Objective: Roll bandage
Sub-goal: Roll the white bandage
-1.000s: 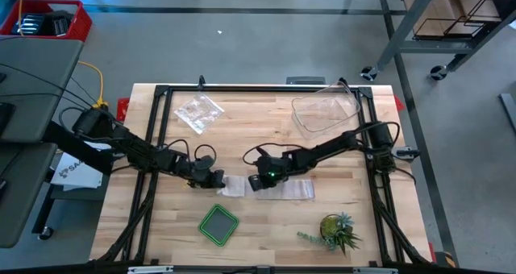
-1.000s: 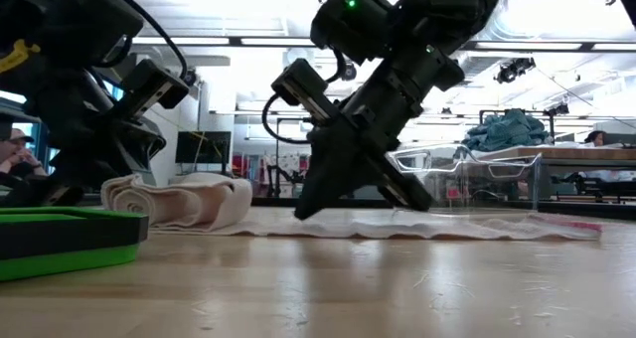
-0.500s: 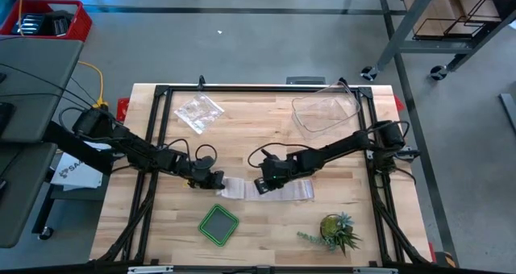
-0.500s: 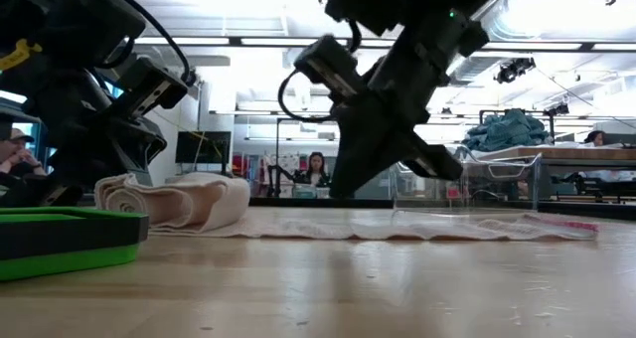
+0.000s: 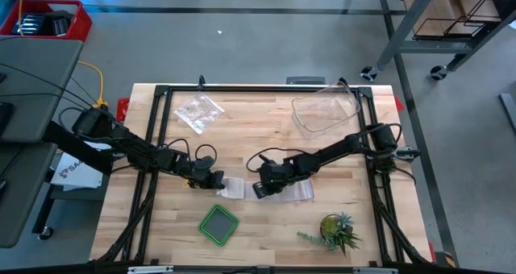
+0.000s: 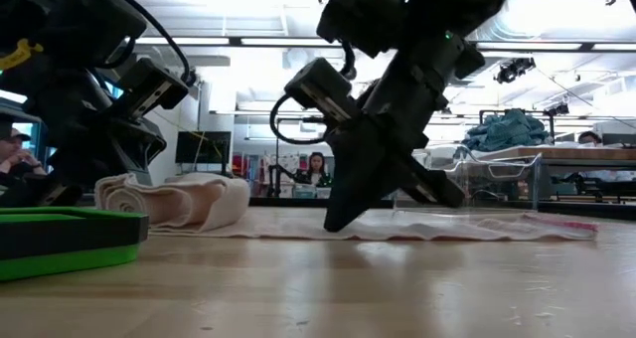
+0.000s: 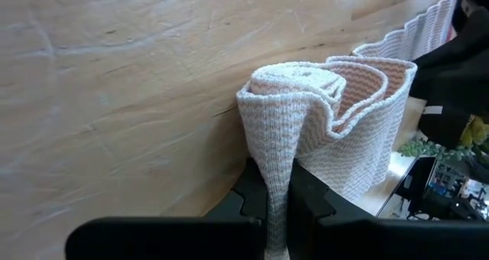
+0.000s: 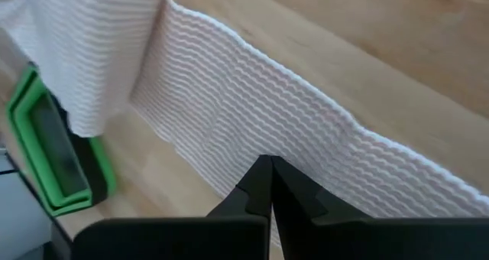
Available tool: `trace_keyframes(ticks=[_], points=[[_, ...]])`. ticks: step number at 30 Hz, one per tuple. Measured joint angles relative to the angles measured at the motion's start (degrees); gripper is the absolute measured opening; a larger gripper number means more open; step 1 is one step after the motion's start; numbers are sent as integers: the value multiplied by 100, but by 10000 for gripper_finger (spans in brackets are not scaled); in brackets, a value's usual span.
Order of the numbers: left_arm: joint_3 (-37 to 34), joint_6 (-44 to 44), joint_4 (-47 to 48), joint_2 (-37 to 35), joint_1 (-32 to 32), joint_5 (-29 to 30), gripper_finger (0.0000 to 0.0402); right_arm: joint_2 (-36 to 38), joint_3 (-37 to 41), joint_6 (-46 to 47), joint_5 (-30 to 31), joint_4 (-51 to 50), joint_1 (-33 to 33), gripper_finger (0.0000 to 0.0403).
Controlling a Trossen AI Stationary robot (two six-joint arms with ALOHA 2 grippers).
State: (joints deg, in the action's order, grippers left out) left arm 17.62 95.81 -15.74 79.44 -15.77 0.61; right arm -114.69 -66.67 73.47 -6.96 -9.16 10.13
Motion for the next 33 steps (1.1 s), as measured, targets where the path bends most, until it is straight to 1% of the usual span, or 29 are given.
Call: trace_keyframes(ticks=[4, 9, 12, 17, 20, 24, 27, 29, 33], points=[[0, -12, 127, -4, 2, -102, 8, 25, -23, 0, -14, -453, 37, 0], [58, -204, 251, -92, 4, -206, 8, 31, -24, 0, 57, -541, 79, 0], [263, -336, 651, -92, 2, -206, 8, 26, -23, 0, 59, -545, 74, 0], [798, -865, 1492, -81, 0, -232, 8, 20, -15, -3, -36, -524, 7, 0], [1069, -1011, 1963, -77, 0, -150, 8, 15, -9, -18, -50, -474, -11, 0], [1245, -1044, 1977, -74, 0, -75, 8, 7, -4, -2, -44, -400, -13, 0], [1275, -877, 1950, -76, 0, -50, 9, 4, -3, -2, -43, -397, -15, 0], [1275, -808, 1947, -76, 0, -20, 20, 4, -2, 0, -39, -389, -15, 0], [1275, -723, 1921, -81, -4, 107, 59, 4, 0, -2, -37, -383, -15, 0]])
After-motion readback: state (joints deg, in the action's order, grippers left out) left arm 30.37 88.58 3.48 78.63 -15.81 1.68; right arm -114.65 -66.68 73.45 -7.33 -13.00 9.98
